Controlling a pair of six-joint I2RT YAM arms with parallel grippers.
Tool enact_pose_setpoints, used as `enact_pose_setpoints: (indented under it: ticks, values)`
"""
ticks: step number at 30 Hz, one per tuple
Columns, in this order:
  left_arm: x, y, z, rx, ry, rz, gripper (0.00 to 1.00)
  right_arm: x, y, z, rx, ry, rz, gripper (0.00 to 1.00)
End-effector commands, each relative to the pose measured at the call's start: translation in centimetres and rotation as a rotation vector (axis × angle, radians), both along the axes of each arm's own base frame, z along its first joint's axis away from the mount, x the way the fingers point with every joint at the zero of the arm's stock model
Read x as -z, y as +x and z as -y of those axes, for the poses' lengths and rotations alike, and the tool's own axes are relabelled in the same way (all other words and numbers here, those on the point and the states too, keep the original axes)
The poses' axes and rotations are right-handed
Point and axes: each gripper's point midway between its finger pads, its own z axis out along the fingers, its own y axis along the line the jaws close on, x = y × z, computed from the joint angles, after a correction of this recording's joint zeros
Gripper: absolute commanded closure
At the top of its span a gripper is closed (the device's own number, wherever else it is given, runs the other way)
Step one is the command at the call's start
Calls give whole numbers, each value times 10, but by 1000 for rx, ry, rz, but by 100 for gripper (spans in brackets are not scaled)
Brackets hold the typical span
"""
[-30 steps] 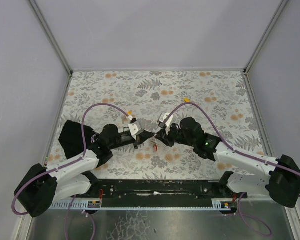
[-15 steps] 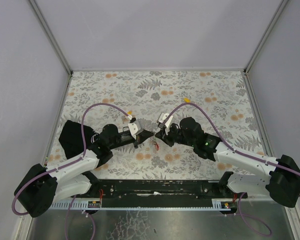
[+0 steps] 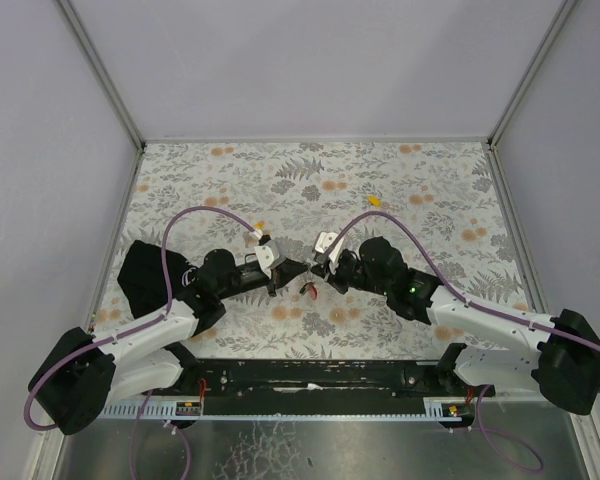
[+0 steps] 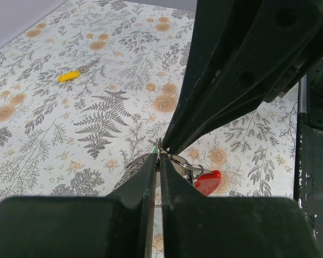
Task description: Put the keys on the keyring
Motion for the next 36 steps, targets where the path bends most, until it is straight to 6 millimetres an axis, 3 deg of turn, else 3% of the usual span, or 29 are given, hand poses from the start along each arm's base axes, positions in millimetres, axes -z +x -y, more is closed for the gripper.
enact_pose_setpoints:
  ticks: [1,9,23,36]
  values:
    - [-25,-6,5,42,-83,57,100,-12,22,13,86,-15,135,82]
    - [-28,-8,7,38,-95,36,100,-9,12,15,18,-1,216,72]
    - [-19,-13,5,70,-37,79,100,-37,-23,20,-199,-25,240,57]
    - [-19,-29,7,178,-16,164,100,-38,-25,8,-381,-71,154,61]
